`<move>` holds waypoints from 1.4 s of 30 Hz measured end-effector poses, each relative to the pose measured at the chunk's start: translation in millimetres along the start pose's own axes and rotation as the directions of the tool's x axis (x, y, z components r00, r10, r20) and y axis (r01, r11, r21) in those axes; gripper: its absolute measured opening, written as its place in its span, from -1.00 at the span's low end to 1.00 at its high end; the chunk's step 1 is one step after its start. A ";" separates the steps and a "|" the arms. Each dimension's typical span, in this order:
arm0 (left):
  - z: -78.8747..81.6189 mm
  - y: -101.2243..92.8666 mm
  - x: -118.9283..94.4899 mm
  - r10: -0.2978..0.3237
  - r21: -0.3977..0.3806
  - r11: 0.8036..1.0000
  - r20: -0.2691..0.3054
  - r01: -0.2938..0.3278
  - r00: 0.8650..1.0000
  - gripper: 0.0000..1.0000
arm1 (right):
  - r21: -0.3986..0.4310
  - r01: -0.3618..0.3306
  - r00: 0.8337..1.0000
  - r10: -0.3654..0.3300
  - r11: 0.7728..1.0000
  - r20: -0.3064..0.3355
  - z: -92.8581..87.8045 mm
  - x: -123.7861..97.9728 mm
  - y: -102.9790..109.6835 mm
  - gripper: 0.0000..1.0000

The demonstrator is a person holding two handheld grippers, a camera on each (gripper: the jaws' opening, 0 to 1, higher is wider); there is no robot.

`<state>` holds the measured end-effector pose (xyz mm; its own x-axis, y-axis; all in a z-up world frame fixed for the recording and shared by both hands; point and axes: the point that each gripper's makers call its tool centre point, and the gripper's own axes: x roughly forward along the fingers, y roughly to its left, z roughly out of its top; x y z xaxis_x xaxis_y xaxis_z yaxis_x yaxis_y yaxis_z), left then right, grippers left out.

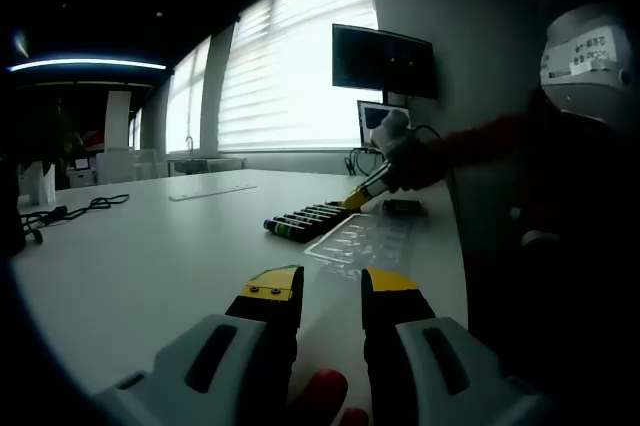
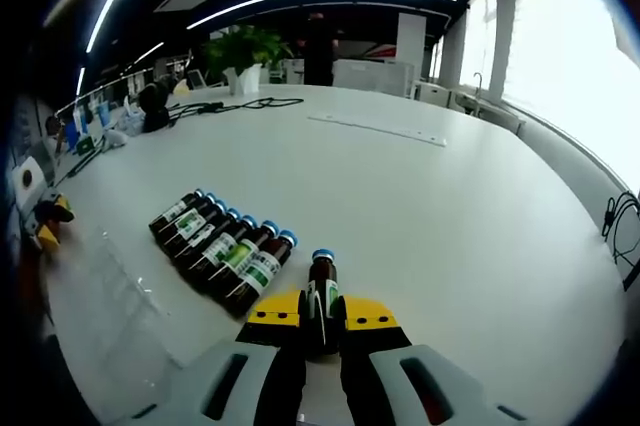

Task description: Grip medicine bottles put into box

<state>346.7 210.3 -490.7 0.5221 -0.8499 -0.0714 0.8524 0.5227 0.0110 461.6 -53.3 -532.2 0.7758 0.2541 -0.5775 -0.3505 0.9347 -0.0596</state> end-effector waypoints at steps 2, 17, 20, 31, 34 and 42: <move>-0.1 0.1 -0.2 0.000 0.000 1.000 0.000 0.000 1.000 -0.65 | 0.002 0.002 1.000 -0.002 1.000 0.003 -0.2 0.1 -0.1 -0.83; -0.1 -0.4 -1.0 -0.004 0.001 1.000 0.002 0.004 1.000 -0.65 | -0.033 -0.018 0.998 0.016 0.999 -0.059 -0.2 0.1 0.1 -0.84; -0.3 -0.4 -0.9 -0.003 0.004 1.000 0.000 0.003 1.000 -0.65 | -0.019 -0.029 0.997 0.028 0.999 -0.069 -0.5 1.1 -1.9 -0.84; 0.3 -1.0 -1.2 -0.004 0.005 1.000 0.002 0.004 1.000 -0.65 | -0.038 -0.006 0.998 0.004 0.999 -0.061 -2.0 -3.7 -4.6 -0.85; 0.5 -1.1 -1.0 -0.004 0.003 1.000 0.002 0.004 1.000 -0.65 | -0.033 -0.002 0.999 0.000 0.999 -0.053 0.0 -6.9 -6.0 -0.85; 0.5 -1.3 -0.5 -0.004 0.002 1.000 0.002 0.004 1.000 -0.65 | -0.020 0.016 1.000 -0.016 1.000 -0.014 16.8 -21.5 -7.3 -0.85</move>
<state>345.4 210.1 -490.1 0.5187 -0.8521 -0.0697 0.8546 0.5191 0.0128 456.3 -61.4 -505.7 0.7739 0.2355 -0.5878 -0.3485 0.9335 -0.0848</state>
